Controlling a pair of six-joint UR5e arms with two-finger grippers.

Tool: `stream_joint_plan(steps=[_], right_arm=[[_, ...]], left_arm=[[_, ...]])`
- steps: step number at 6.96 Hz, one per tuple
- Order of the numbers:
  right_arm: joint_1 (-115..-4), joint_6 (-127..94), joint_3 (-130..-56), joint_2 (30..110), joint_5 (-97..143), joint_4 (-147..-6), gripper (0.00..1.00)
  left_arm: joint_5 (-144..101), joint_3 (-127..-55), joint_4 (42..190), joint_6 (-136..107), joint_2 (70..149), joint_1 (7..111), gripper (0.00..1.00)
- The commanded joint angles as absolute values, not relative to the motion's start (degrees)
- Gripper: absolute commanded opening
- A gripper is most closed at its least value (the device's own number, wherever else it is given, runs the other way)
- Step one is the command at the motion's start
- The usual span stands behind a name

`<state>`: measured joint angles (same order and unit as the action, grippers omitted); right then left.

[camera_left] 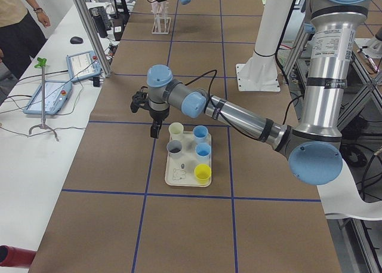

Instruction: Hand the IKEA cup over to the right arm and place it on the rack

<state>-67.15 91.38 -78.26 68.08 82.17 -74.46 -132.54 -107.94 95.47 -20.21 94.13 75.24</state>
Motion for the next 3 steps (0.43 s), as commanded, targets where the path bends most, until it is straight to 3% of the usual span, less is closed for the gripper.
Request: stream_joint_plan(steps=[1, 3], right_arm=[[-67.4, 88.6, -79.6, 66.0, 83.0, -74.6, 0.92], [-67.7, 76.4, -84.7, 65.9, 92.4, -75.2, 0.96]], left_arm=[[-132.8, -108.2, 95.5, -20.3, 94.1, 75.3, 1.00], [-132.5, -111.0, 96.2, -20.3, 94.1, 75.3, 1.00]])
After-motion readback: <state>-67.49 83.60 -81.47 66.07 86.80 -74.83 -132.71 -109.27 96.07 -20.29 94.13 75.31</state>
